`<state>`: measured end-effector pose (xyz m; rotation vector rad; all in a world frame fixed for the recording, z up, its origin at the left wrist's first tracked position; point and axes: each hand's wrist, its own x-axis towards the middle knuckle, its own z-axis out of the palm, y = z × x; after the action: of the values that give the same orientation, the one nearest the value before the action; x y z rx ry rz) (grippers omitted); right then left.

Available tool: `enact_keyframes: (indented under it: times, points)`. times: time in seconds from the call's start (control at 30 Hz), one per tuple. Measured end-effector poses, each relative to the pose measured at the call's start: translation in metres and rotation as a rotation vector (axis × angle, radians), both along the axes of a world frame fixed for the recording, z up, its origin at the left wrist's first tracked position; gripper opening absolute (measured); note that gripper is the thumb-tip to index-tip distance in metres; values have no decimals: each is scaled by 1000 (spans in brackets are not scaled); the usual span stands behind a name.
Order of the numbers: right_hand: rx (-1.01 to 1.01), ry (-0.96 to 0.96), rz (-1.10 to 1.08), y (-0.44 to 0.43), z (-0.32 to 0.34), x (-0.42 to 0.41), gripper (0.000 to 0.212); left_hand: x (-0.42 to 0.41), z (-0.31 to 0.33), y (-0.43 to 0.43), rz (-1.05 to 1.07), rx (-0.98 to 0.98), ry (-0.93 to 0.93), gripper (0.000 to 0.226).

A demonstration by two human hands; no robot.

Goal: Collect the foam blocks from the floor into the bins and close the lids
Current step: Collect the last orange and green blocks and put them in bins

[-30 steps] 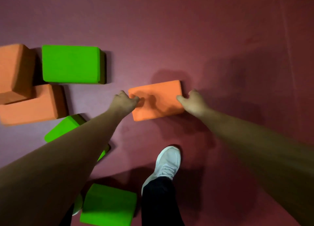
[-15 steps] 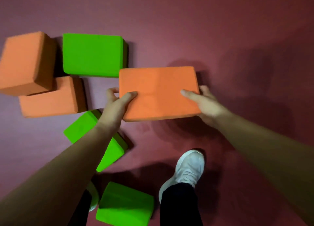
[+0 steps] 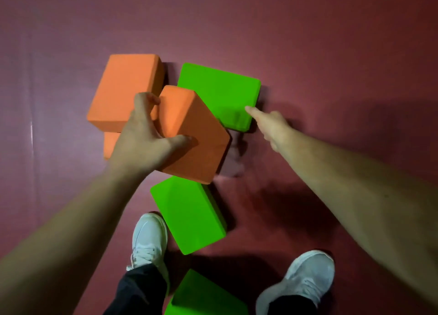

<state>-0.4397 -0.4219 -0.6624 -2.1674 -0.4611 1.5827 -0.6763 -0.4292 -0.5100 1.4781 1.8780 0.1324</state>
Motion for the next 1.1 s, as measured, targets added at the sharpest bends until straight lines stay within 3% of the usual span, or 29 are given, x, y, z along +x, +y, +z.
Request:
enact_keyframes:
  times: [0.1,0.27,0.4,0.43,0.5,0.53,0.63,0.67,0.83,1.1]
  points:
    - [-52,50,-4,13,-24,-24,60,-17,-17,5,20,49,28,79]
    - [-40,-58,-48,15,-45,-46,52,-30,-26,17,54,69,54,78]
    - [-21,-23,-90,20,-23,-45,87,-40,-19,20,61,39,32,77]
    - [-14,-27,-80,23,-13,-44,81,-43,-15,20,58,31,25,78]
    - [14,-10,-57,32,15,-43,49,-49,-2,22,74,27,8,80]
    - [42,-62,-46,38,35,-42,42,-52,7,25,90,26,5,82]
    - [120,-258,59,58,110,-30,79,-56,51,40,124,6,9,91]
    - [127,-319,98,66,139,-24,82,-57,70,49,130,3,8,92]
    - [264,-419,131,109,317,0,72,-58,201,110,92,86,-2,90]
    - [382,-593,197,122,636,20,73,-43,483,193,-89,312,-95,85]
